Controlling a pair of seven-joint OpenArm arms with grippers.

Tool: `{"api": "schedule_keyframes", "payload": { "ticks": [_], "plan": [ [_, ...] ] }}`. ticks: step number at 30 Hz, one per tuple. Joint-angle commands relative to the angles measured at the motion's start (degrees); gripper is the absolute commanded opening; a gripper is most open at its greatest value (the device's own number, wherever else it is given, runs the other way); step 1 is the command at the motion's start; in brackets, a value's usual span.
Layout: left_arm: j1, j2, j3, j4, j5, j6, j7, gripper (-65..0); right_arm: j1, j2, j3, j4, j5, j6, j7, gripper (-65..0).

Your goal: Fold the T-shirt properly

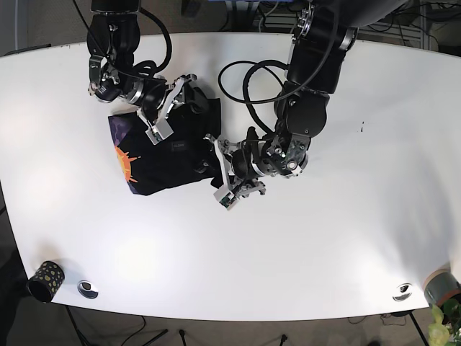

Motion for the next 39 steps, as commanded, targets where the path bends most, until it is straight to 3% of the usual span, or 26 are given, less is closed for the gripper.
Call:
{"api": "schedule_keyframes", "payload": {
  "ticks": [1,8,12,19,29,35,39],
  "plan": [
    [-2.42,-0.82,0.29,-1.45,-1.16,-0.20,-3.76,-33.2,0.66,1.11,-0.69,-1.63,1.17,0.36,3.00,-46.5],
    [-3.91,-4.87,0.38,-4.18,-1.34,-0.64,-4.64,-33.2,0.30,1.64,-2.18,2.41,1.26,0.36,3.17,-46.6],
    [-3.83,-6.89,0.03,0.39,-1.43,-0.64,-4.29,-33.2,0.57,2.61,-2.01,8.04,1.43,0.36,1.94,-46.6],
    [-3.12,-8.56,-0.15,13.84,-1.51,-0.64,2.57,-33.2,5.49,4.28,4.68,10.32,1.17,0.36,-1.31,-46.6],
    [5.14,-7.86,0.47,27.12,-1.51,-0.64,5.38,-33.1,18.59,11.66,7.84,-5.94,1.08,0.36,-1.05,-46.6],
    [9.80,-5.22,3.45,27.03,-1.51,-0.73,5.03,-33.1,22.37,15.09,6.96,-15.96,1.08,0.36,3.88,-46.6],
    [12.44,-3.29,5.92,27.03,-1.43,-0.73,4.94,-33.1,24.30,16.93,3.09,-22.29,1.08,0.36,7.92,-46.8]
  ]
}}
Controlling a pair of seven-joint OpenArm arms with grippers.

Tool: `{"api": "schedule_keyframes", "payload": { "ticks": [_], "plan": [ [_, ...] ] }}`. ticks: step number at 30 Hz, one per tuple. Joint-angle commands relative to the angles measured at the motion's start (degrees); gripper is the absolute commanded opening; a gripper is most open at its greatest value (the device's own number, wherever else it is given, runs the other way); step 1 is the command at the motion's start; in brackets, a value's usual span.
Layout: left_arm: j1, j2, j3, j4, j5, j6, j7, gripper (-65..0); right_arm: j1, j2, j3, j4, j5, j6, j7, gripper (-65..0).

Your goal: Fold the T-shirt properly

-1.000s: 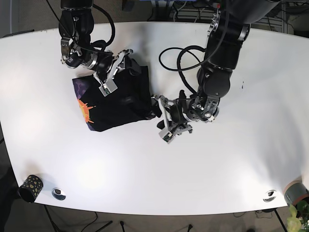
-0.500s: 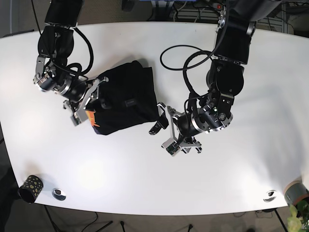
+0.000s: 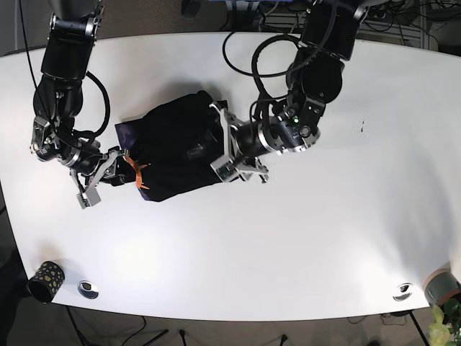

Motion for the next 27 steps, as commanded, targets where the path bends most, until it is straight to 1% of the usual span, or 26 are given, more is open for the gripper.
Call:
{"api": "schedule_keyframes", "payload": {
  "ticks": [1,4,7,11,16,22,24,25,27],
  "plan": [
    [-0.19,1.46,0.23,1.15,-0.73,0.34,-1.44,-33.1,1.73,1.86,-1.63,-2.06,1.61,0.54,4.19,-46.8],
    [1.57,3.04,0.41,0.80,-0.46,0.34,-1.44,-33.1,1.73,3.00,-4.36,-5.13,1.61,0.54,7.97,-46.8],
    [2.09,3.48,0.41,-1.40,-0.46,0.34,-1.44,-33.1,1.64,3.35,-5.59,-6.80,1.61,0.54,8.41,-46.8],
    [1.83,3.31,0.14,-5.53,-0.46,0.34,-1.44,-33.1,-0.30,3.35,-5.59,-6.80,1.61,0.54,8.41,-46.8],
    [-1.51,-0.74,0.06,-9.40,-0.73,0.34,-1.44,-33.1,-3.11,3.17,-5.76,-4.61,1.61,0.54,8.41,-46.9],
    [-5.03,-5.75,0.06,-9.66,-0.73,0.34,-1.44,-33.1,-8.30,2.82,-5.85,1.72,1.61,0.54,8.32,-46.9],
    [-6.70,-6.80,-0.03,-9.84,-0.73,0.34,-1.44,-33.1,-10.05,1.77,-5.85,3.83,1.87,0.54,8.14,-46.9],
    [-7.84,-7.68,-0.03,-9.84,-0.73,0.34,-1.44,-33.1,-11.37,0.45,-5.85,5.68,1.78,0.54,8.06,-46.9],
    [-9.07,-8.91,-0.03,-9.84,-0.73,0.34,-1.44,-33.1,-13.22,-1.05,-5.94,7.88,1.78,0.54,8.06,-46.9]
  ]
}}
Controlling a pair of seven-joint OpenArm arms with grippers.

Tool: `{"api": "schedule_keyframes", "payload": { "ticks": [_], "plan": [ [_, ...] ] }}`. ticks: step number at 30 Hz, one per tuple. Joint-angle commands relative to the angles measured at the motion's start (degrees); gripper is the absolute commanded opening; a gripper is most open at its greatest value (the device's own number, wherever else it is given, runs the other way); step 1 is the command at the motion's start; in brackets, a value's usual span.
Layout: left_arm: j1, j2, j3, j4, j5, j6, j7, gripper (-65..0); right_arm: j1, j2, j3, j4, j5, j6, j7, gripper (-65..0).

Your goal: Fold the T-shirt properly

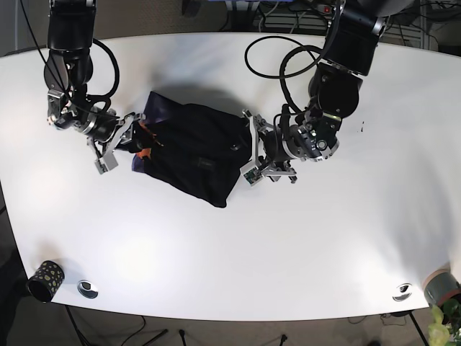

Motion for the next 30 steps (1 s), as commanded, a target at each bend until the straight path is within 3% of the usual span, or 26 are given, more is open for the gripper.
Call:
{"api": "schedule_keyframes", "payload": {
  "ticks": [1,7,14,19,26,30],
  "plan": [
    [-2.87,-1.03,-0.16,0.78,-0.73,-0.05,-1.26,-33.1,-1.38,-1.55,-0.28,3.69,0.62,1.04,-0.05,-46.9],
    [-5.68,-3.66,-0.16,0.87,-0.82,-0.05,-1.18,-33.1,-5.69,-6.30,0.07,10.10,0.62,1.04,-2.43,-46.9],
    [-5.50,-5.07,-2.10,8.08,-0.82,-0.05,-0.65,-33.1,-7.18,-9.38,2.10,23.12,1.06,1.04,-8.40,-46.9],
    [-2.43,-3.58,-2.71,14.06,-0.82,-0.05,4.01,-33.1,-6.65,-12.37,6.75,29.01,1.15,1.04,-13.94,-46.6],
    [5.40,0.03,-5.26,19.16,-0.82,-0.14,4.80,-33.1,-5.07,-13.16,2.53,27.86,3.00,1.04,-14.56,-46.6],
    [9.09,1.26,-5.79,20.91,-0.82,-1.72,4.80,-33.1,-3.49,-15.88,1.39,25.75,3.00,1.04,-14.56,-46.6]
  ]
}}
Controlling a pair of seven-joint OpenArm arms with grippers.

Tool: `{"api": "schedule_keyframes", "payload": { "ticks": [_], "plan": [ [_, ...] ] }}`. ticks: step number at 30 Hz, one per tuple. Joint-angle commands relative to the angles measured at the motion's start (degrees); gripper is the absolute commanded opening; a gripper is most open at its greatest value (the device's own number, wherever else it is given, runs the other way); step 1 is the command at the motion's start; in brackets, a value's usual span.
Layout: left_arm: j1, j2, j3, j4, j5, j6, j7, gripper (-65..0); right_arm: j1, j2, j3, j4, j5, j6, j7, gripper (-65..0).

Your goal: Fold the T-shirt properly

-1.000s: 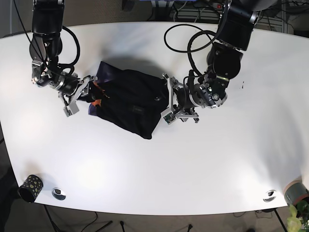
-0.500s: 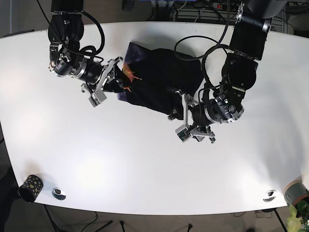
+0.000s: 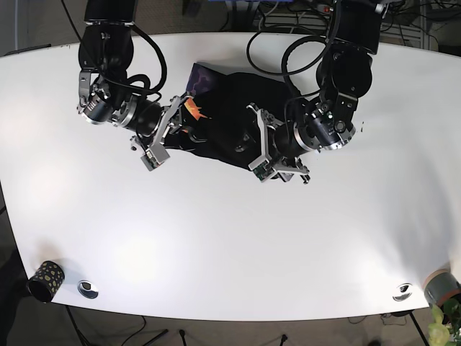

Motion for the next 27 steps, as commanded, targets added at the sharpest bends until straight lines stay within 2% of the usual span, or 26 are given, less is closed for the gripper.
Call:
{"api": "schedule_keyframes", "payload": {
  "ticks": [1,5,10,15,21,27],
  "plan": [
    [0.83,0.87,-0.81,2.84,-0.88,-1.75,-1.14,-33.1,1.43,-1.13,-0.16,-1.20,1.29,0.36,1.35,-46.6],
    [4.96,2.71,-3.80,4.69,-0.88,-4.30,-0.44,-33.1,4.07,-2.27,-0.25,-7.27,1.20,0.36,1.44,-46.6],
    [7.60,2.98,-4.85,3.46,-0.79,-4.34,0.62,-33.1,7.67,-1.92,-0.16,-15.27,1.20,0.36,1.62,-46.6],
    [7.78,1.66,-4.94,-2.43,-0.79,-4.34,0.35,-33.2,10.31,2.12,-0.16,-20.98,1.20,0.36,5.05,-46.6],
    [4.79,-0.98,-4.50,-8.50,-0.79,-4.34,-2.64,-33.2,13.30,7.13,-0.25,-28.72,1.20,0.36,9.27,-46.6],
    [1.80,-1.42,-4.68,-8.41,-0.88,-4.34,-2.64,-33.2,14.09,10.74,-0.25,-30.83,1.38,0.36,11.38,-46.6]
  ]
}}
